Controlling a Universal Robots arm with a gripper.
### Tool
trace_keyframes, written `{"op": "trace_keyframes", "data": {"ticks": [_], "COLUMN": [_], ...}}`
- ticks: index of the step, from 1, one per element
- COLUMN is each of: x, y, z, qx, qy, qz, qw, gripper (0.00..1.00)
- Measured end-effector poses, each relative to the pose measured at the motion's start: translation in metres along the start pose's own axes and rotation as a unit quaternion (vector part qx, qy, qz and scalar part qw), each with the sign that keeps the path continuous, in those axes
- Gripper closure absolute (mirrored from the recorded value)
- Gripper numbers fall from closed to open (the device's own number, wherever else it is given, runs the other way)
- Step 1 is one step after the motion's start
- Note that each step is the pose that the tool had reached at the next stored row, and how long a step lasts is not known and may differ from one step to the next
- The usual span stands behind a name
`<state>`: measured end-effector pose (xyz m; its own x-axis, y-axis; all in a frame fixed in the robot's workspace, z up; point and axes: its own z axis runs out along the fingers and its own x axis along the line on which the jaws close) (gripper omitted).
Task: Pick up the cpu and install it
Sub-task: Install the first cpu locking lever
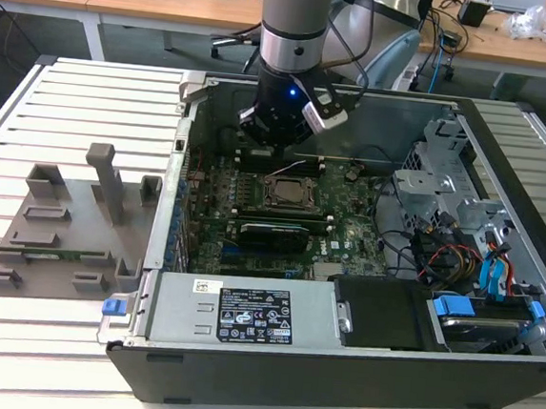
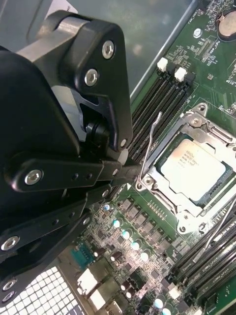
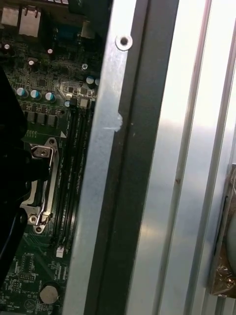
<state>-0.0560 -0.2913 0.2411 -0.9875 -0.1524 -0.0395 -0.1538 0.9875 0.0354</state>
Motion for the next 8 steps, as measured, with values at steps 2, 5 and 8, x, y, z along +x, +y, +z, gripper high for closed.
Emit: {"op": "trace_keyframes", "data": {"ticks": [2,5,8], "x": [0.0001,0.0001,0.0002], "y": [-0.0001,-0.0001,-0.0002], "z": [0.0019,0.0039,0.0057], "qx": [-0.0001,-0.0001,-0.0002], "qy": [0.0,0.0,0.0], "qz": [0.0,0.0,0.0], "qw": [1.0,1.0,1.0], "gripper": [0.89,0.89,0.89]}}
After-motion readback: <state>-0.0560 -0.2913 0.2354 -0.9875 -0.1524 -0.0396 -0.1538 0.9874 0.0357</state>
